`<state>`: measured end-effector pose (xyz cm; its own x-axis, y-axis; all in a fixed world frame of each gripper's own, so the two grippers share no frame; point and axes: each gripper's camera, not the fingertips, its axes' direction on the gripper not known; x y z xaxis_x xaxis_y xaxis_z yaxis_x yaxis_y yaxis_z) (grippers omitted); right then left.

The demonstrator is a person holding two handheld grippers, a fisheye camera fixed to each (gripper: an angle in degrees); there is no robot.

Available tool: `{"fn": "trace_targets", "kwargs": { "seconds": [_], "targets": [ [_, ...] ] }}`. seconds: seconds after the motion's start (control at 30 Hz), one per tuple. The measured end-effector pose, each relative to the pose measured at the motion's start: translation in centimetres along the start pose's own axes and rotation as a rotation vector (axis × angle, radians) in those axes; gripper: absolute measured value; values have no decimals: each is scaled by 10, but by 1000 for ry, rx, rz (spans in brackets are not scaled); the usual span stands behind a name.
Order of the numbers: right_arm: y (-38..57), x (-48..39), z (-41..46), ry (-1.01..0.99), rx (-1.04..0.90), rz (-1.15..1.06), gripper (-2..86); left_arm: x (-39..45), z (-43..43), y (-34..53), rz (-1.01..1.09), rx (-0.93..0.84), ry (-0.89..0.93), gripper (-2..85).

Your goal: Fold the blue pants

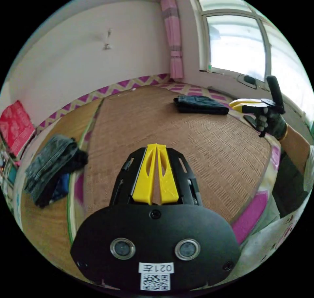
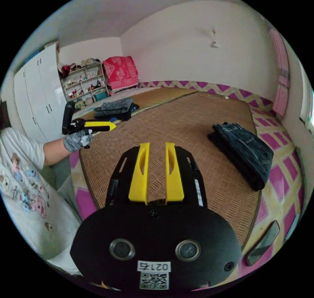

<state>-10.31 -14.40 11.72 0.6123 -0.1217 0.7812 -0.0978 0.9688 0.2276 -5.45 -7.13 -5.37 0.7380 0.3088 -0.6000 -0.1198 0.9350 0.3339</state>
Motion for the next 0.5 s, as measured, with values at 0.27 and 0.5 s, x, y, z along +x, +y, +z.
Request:
{"fn": "trace_targets", "kwargs": {
  "seconds": [0.27,0.5],
  "targets": [
    [-41,-168,35,114,10,-153,35,-17,-113,106,-228,17,18,-9],
    [-96,-253,54,136,20,-278,4,-21,-184,159,-353,4,-21,-9]
  ]
}}
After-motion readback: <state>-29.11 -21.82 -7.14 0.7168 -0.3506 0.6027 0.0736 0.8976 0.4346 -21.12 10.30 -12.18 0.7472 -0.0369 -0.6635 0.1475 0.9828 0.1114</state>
